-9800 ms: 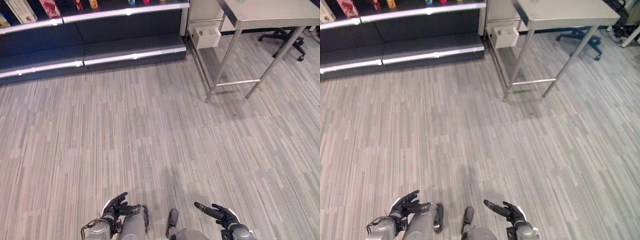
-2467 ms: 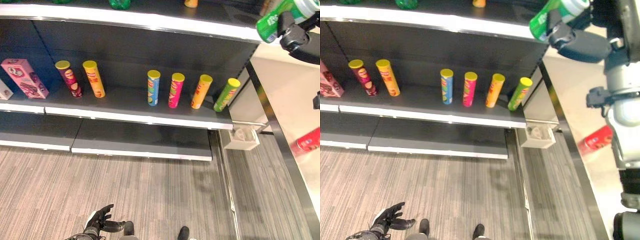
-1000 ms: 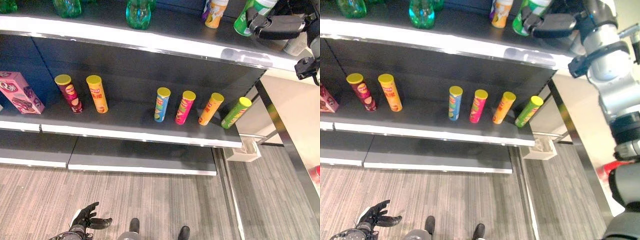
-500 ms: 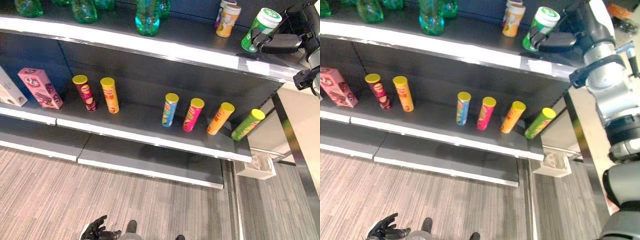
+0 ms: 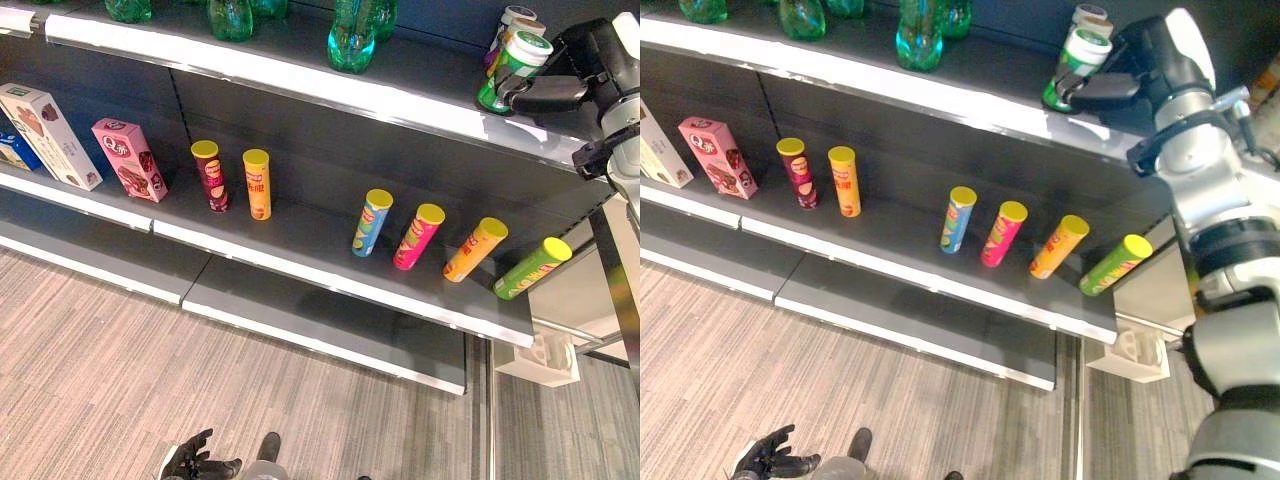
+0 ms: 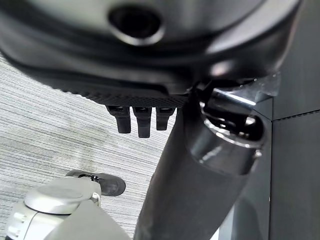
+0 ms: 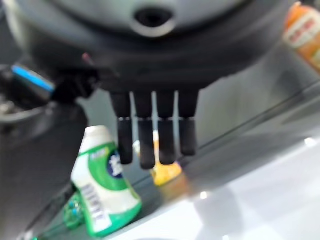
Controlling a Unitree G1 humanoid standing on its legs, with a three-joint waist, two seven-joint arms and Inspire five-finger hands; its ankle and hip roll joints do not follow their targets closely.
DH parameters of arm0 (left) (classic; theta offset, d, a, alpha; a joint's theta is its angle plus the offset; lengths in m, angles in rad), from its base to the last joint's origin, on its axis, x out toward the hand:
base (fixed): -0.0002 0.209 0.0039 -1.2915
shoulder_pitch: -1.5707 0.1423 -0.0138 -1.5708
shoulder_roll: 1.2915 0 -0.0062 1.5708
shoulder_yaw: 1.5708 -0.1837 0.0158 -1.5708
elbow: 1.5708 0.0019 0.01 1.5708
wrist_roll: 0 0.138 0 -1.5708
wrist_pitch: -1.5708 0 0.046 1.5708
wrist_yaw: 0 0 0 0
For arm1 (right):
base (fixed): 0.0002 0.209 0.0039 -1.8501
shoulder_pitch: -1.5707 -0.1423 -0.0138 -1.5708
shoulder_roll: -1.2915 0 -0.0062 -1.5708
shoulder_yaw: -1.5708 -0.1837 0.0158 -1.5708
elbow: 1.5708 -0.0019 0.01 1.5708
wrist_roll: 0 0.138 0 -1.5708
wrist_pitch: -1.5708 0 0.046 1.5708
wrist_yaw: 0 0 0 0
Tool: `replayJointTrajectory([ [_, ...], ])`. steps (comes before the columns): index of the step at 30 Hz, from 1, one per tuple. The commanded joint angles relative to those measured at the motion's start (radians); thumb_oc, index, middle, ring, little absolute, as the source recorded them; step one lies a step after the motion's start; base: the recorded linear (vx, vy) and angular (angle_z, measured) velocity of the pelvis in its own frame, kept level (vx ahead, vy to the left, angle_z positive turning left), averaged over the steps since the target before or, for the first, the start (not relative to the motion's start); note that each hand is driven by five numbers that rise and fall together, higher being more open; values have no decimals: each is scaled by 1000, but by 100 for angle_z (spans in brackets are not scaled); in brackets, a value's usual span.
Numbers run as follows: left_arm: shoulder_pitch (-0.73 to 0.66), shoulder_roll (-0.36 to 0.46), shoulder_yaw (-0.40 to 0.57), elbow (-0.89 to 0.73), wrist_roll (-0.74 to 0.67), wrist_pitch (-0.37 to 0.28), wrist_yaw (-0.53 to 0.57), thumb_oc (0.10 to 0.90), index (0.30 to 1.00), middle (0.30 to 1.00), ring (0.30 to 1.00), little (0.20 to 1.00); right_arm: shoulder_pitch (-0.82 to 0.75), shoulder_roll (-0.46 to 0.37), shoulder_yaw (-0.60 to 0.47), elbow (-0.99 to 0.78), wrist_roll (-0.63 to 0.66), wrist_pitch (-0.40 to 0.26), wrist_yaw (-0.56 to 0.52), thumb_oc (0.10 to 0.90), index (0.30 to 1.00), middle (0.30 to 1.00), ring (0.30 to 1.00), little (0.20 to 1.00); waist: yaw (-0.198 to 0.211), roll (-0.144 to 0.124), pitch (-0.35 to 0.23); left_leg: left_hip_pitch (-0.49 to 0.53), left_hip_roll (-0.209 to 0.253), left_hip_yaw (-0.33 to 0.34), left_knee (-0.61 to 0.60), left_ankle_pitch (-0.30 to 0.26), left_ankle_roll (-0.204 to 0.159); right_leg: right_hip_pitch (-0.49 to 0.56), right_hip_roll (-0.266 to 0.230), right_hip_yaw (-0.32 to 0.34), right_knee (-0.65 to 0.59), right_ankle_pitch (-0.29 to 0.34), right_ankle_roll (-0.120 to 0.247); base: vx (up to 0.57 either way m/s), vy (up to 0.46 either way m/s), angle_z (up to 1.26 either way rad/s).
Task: Put the goods on the table back onto the shelves and tidy them up.
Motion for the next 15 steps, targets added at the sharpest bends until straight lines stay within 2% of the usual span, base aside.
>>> replayJointTrajectory([
  [1,-38,80,-53,-8,-29,-42,22,800,900,900,900,900,-199,-38,20,18,-4,-36,-71,400,300,300,300,300,22,-46,-64,27,20,51,3,-98,-36,54,-24,12,7,-87,64,0,0,0],
  [15,-34,86,-39,-14,-17,-41,19,800,900,900,900,900,-156,-60,6,-21,-9,-33,-59,400,300,300,300,300,18,-67,-58,29,12,58,3,-112,-27,51,-32,13,7,-83,68,3,7,2],
])
